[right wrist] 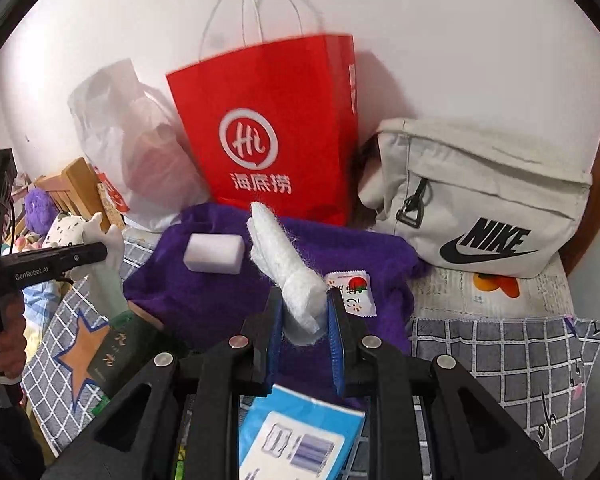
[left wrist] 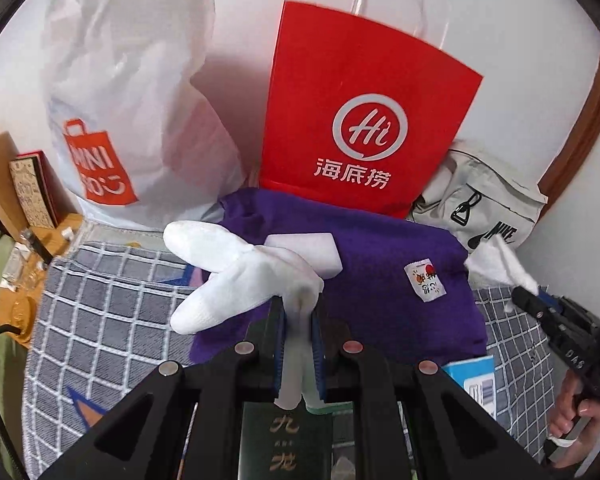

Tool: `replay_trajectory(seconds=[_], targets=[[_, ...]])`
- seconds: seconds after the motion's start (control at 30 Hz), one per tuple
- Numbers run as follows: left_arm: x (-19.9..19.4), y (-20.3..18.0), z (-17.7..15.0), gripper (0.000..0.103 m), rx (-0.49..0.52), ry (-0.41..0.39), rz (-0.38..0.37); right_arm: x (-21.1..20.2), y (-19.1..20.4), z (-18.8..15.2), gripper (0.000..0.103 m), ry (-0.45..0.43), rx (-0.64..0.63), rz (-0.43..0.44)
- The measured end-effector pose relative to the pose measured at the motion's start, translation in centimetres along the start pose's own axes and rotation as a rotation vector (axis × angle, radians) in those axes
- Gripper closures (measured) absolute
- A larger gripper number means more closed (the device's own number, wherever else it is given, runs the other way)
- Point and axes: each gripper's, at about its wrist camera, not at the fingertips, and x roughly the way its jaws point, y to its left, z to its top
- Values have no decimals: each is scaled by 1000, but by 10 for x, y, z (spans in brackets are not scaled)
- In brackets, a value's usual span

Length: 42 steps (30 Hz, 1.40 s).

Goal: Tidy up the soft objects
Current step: 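Lower the roll and glove onto the purple towel and open both grippers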

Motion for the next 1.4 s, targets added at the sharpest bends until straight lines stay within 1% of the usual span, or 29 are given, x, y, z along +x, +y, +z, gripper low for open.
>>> replay_trajectory(seconds=[0.13, 0.27, 0.33, 0.5, 0.73, 0.9, 1.07, 1.13, 1.2, 1.27, 1.33, 1.37, 1.4], targets=[[21, -1, 7, 91, -12, 22, -19, 24, -7, 1, 82, 33, 3, 12], [33, -1, 13, 91, -23, 17, -61, 45, -12, 1, 82, 63, -3, 20], [41, -1, 15, 91, -18, 26, -49, 54, -14, 2, 82, 78, -7, 28], [66, 9, 13, 91, -42, 85, -22, 75, -15, -2, 82, 114, -31, 26], [88, 12, 16, 91, -37, 123, -19, 107, -25, -12, 82, 192, -16, 22], [102, 10, 17, 91, -42, 139, -34, 116, -27, -16, 82, 219, -12, 25], [104, 9, 21, 91, -62, 121, -70, 121, -34, -17, 82, 225, 11, 21], [106, 8, 21, 91, -59, 124, -59, 120, -35, -17, 81, 224, 11, 18], [109, 6, 20, 91, -41, 143, -44, 121, -34, -17, 81, 224, 13, 18], [109, 8, 18, 88, -46, 145, -31, 121, -33, -17, 80, 228, 5, 17], [107, 10, 18, 76, -56, 149, -31, 120, -33, -17, 79, 225, -2, 11], [105, 11, 18, 72, -61, 149, -28, 120, -33, -17, 74, 227, -4, 14], [102, 12, 18, 61, -67, 149, -16, 120, -32, -17, 61, 229, -5, 14]])
